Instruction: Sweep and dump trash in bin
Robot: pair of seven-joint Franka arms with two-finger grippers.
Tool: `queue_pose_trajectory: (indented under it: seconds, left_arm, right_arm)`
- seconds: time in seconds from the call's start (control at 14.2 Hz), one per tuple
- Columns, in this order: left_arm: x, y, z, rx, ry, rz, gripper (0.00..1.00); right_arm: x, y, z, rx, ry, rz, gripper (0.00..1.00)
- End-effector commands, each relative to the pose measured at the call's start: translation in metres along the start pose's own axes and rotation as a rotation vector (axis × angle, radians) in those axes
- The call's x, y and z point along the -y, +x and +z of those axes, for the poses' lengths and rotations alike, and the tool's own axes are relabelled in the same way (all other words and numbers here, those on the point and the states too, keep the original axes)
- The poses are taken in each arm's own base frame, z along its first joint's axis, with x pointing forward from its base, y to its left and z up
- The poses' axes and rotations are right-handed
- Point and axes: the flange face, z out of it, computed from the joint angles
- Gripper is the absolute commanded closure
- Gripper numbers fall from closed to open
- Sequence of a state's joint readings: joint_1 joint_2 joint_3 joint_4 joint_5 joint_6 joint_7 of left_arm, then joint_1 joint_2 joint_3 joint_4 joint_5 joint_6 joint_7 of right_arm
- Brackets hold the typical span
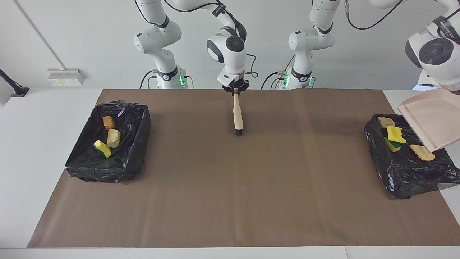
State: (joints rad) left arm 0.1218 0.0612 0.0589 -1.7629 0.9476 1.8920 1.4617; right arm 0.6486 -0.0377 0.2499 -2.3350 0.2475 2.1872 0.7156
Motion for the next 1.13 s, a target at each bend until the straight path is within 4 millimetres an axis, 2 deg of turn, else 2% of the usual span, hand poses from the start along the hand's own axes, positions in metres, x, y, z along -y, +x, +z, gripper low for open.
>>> queue_pose_trajectory:
  seconds: [0.0,0.07,0.14,0.21,0.42,0.56,0.77,0.84,1.06]
  left_arm:
    - [0.002,0.053,-0.037,-0.136,-0.039,0.008,1.0]
    - [0.0,0.073,-0.055,-0.191,-0.068,-0.028,1.0]
    - [-0.002,0.096,-0.074,-0.214,-0.091,-0.067,1.0]
    - [-0.003,0.117,-0.089,-0.244,-0.107,-0.11,1.0]
    - [-0.015,0.18,-0.131,-0.378,-0.228,-0.267,1.0]
    - [-0.026,0.234,-0.173,-0.417,-0.295,-0.378,1.0]
    - [-0.039,0.313,-0.224,-0.48,-0.426,-0.582,1.0]
    - [-0.042,0.331,-0.245,-0.496,-0.467,-0.65,1.0]
    - [-0.032,0.374,-0.289,-0.525,-0.588,-0.875,1.0]
  right_arm:
    - [-0.004,0.004,0.005,-0.022,-0.002,-0.018,0.81]
    - [-0.003,0.004,0.007,-0.019,-0.006,-0.022,0.51]
    - [-0.003,0.004,0.006,-0.019,-0.006,-0.027,0.16]
    - [-0.002,0.004,0.005,-0.021,-0.004,-0.029,0.0]
    - [0.0,0.006,0.001,-0.02,-0.002,-0.031,0.0]
    - [0.002,0.01,-0.013,-0.013,-0.001,-0.029,0.0]
    - [-0.006,0.025,-0.05,0.0,0.004,0.003,0.0]
    - [-0.011,0.029,-0.068,-0.003,0.007,0.016,0.0]
    - [-0.04,0.043,-0.116,-0.013,-0.022,0.004,0.0]
